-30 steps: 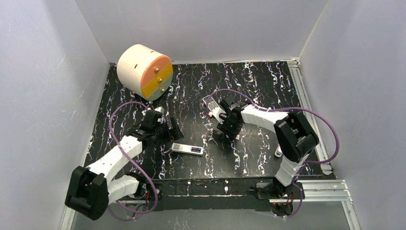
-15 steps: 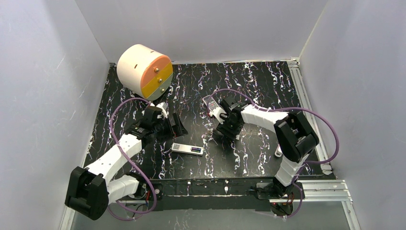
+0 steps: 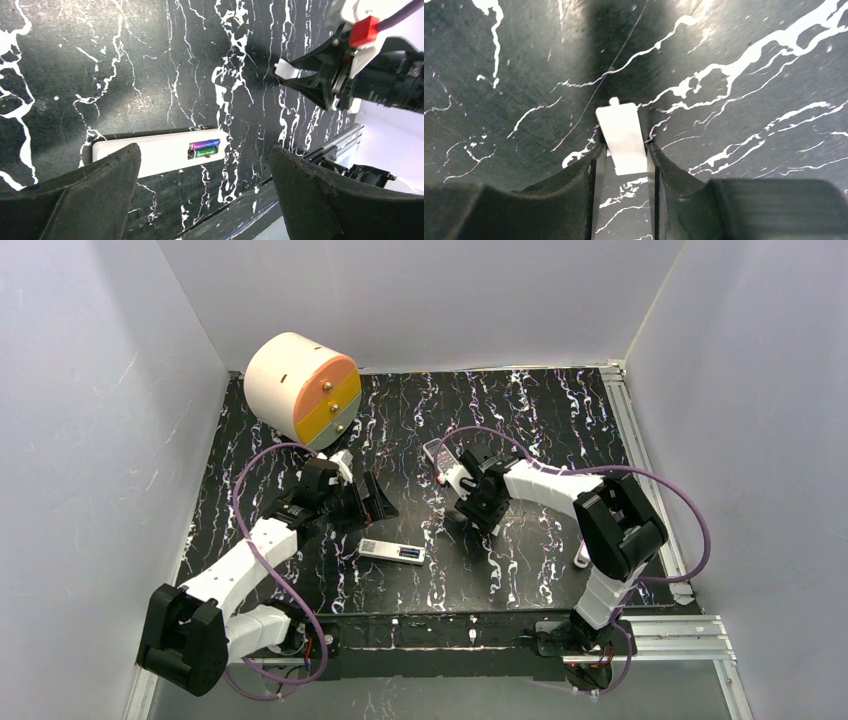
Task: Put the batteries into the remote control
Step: Pick up the battery cover at the center of the board.
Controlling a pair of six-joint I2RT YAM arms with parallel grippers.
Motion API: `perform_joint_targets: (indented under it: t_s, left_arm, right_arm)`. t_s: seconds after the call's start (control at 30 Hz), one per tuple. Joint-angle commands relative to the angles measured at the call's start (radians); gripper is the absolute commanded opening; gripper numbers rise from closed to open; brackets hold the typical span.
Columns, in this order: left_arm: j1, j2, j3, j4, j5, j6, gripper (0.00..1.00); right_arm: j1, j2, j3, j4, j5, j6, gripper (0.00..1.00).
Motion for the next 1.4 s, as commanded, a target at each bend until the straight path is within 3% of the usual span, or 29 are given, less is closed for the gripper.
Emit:
perform_joint_targets:
  t_s: [0.0,0.17,0.33,0.53,1.07,1.37]
  left_arm:
    - [-0.003,0.012,0.006,0.043,0.049,-0.025,0.97]
    - [-0.003,0.059,-0.026,0.149,0.131,-0.1,0.94]
    - [-0.005,0.128,-0.033,0.242,0.181,-0.154,0.76]
    - [-0.006,0.161,-0.025,0.257,0.184,-0.162,0.65]
    - [-0.063,0.315,0.059,0.283,0.251,-0.171,0.67]
    - [-0.08,0.379,0.091,0.362,0.408,-0.163,0.79]
  right_arm:
    - [0.031,-0.018,-0.082,-0.034,-0.037,0.038,0.43]
    - [0.046,-0.031,-0.094,-0.021,-0.05,0.015,0.41]
    - [0.046,-0.051,-0.104,0.012,-0.041,0.005,0.34]
    - [0.047,-0.078,-0.111,0.035,-0.023,0.003,0.29]
    - [0.047,-0.249,-0.122,0.123,-0.138,-0.009,0.27]
    - [0.075,-0.307,-0.112,0.181,-0.248,0.007,0.28]
